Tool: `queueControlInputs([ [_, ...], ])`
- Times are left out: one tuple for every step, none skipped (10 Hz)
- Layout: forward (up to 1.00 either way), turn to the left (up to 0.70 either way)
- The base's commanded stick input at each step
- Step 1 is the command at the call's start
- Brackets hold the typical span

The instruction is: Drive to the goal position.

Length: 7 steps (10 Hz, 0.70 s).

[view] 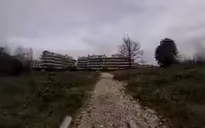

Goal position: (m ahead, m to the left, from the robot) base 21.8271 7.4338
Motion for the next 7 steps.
queueControlInputs([
  [0.5, 0.0],
  [0.5, 0.0],
  [0.5, 0.0],
  [0.5, -0.3],
  [0.5, -0.42],
  [0.5, -0.26],
  [0.5, -0.02],
])
